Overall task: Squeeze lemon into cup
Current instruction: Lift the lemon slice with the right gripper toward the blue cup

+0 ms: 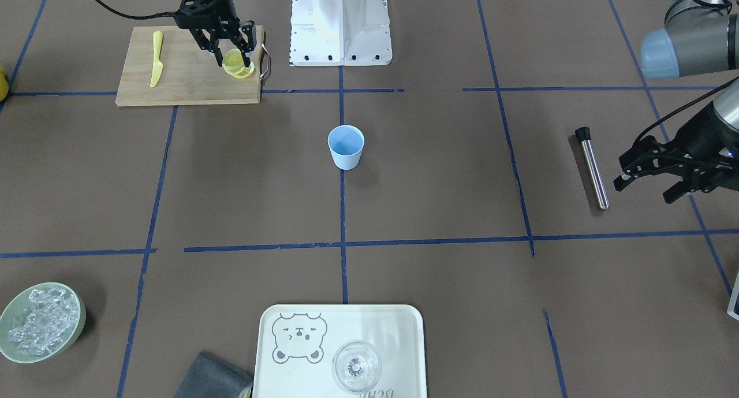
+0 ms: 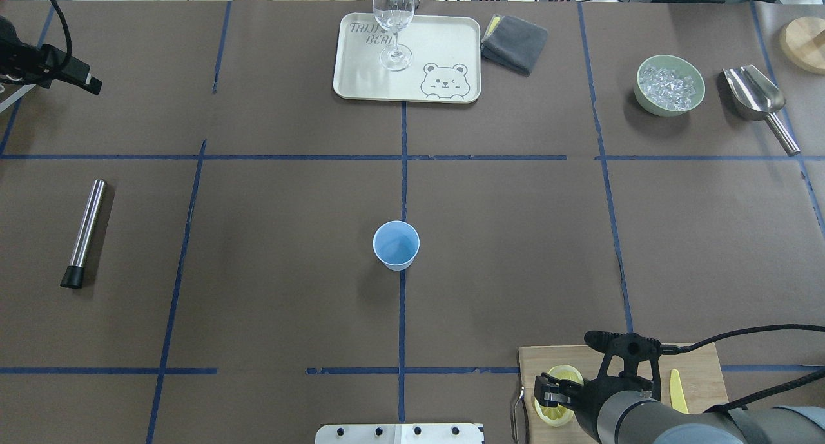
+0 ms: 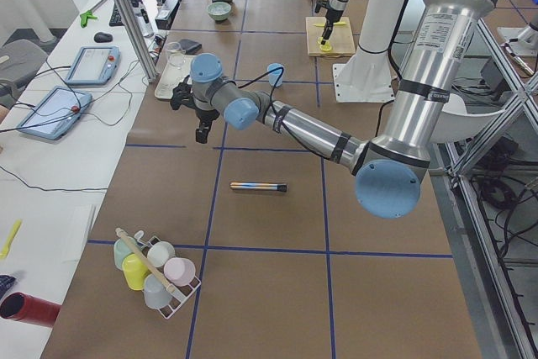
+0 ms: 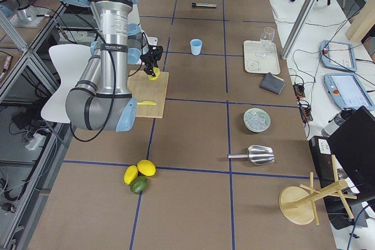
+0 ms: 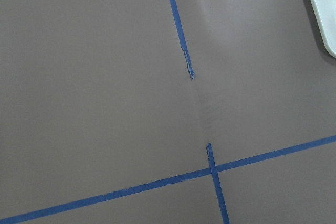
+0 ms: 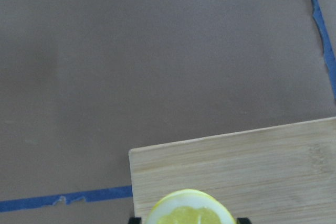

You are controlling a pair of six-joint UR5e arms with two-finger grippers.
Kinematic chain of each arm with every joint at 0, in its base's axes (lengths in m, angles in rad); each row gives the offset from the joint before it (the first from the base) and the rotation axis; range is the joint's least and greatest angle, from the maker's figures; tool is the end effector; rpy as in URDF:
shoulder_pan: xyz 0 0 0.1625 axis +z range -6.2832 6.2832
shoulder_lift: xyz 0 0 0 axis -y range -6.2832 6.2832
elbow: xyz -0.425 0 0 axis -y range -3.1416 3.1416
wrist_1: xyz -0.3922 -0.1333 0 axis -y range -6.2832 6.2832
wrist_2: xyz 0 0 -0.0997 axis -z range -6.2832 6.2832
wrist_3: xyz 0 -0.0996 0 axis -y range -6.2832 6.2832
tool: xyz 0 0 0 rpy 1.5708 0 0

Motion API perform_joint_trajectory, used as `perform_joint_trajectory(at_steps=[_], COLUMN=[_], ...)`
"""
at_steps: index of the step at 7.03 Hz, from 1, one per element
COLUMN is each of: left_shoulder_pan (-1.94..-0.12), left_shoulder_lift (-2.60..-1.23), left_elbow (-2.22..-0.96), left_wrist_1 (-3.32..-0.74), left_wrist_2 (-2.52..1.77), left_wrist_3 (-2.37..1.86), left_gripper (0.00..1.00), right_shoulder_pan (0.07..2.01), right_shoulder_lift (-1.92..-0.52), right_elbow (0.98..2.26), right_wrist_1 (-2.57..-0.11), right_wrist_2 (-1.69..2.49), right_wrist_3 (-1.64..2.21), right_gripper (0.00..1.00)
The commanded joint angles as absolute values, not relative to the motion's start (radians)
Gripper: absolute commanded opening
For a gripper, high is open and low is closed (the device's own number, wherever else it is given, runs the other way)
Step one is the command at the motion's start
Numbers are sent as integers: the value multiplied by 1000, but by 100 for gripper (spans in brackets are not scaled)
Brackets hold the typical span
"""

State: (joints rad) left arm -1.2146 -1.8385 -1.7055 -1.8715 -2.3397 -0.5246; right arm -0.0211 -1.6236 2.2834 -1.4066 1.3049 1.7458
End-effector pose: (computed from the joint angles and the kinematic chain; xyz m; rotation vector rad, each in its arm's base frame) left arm 0.1477 -0.5806 0.4089 0.2892 0.9480 0.1157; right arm -0.4290 -0.1505 0.3386 0.1697 -0.8416 0.2539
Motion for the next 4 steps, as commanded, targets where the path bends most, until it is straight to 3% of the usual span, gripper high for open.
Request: perform_joint_trajectory(at_steps=[1,3,4], left_shoulder_pan=[-1215,-1213,-1213], left_shoulder_lift=[-1844,-1845,-1845], left_elbow=[-1704,-1703,-1703], left_wrist_1=[-1871,-1871,-1871], left_wrist_2=[-2341,-2341,-2341], left_wrist_3=[-525,-525,-525], left_gripper=[100,100,100], right_shoulder_pan=[53,118,174], right_shoulder_lift=[-1611,-1521,-1403], right_elbow=[2309,2296,2271], right_wrist_1=[-1425,-1474,-1564], right_wrist_2=[1356,1416,1446], right_wrist_3=[1744,1735,1706], right_gripper=[55,55,55])
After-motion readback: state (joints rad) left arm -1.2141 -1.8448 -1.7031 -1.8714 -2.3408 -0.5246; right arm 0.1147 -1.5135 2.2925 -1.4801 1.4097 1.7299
